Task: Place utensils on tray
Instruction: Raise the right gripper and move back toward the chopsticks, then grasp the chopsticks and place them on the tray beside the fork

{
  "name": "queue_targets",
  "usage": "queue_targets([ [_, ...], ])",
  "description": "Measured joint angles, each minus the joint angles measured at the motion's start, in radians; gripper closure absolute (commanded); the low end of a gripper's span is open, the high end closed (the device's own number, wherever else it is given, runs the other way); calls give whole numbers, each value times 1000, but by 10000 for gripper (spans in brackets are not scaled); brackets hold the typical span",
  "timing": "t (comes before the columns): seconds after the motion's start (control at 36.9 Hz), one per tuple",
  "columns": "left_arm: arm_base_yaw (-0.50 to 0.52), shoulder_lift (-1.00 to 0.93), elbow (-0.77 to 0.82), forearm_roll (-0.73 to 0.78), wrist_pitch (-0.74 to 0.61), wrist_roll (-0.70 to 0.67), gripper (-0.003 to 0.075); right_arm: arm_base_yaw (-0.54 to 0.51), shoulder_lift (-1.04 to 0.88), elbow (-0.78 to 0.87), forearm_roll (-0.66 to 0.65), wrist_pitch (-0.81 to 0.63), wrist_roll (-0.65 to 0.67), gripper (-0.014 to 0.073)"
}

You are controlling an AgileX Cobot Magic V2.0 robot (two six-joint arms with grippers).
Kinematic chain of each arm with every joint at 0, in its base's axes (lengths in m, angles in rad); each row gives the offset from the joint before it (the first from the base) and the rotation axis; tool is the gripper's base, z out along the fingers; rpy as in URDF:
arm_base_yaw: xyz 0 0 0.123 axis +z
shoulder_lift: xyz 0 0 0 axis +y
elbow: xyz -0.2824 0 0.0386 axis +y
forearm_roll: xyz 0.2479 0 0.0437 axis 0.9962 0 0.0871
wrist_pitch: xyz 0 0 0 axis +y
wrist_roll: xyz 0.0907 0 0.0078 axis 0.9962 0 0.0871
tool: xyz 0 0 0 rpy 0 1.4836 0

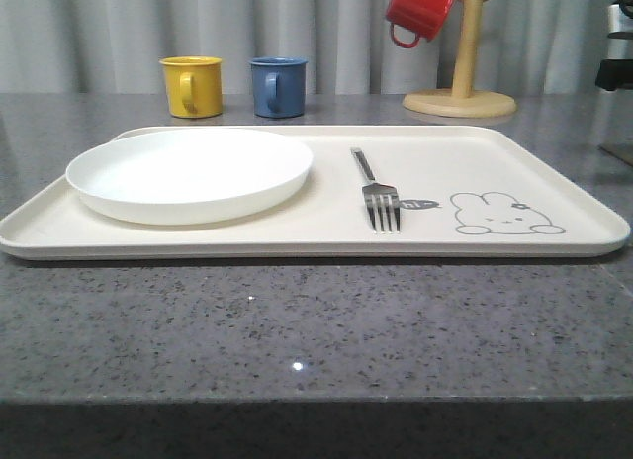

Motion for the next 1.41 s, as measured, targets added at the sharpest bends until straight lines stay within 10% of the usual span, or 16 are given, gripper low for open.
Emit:
queue_targets([
  [0.6,0,0,0,0,0,0,738,21,-181,-20,-8,70,97,528],
  [1.41,0,0,0,0,0,0,738,437,-18,-90,48,-25,349,526],
])
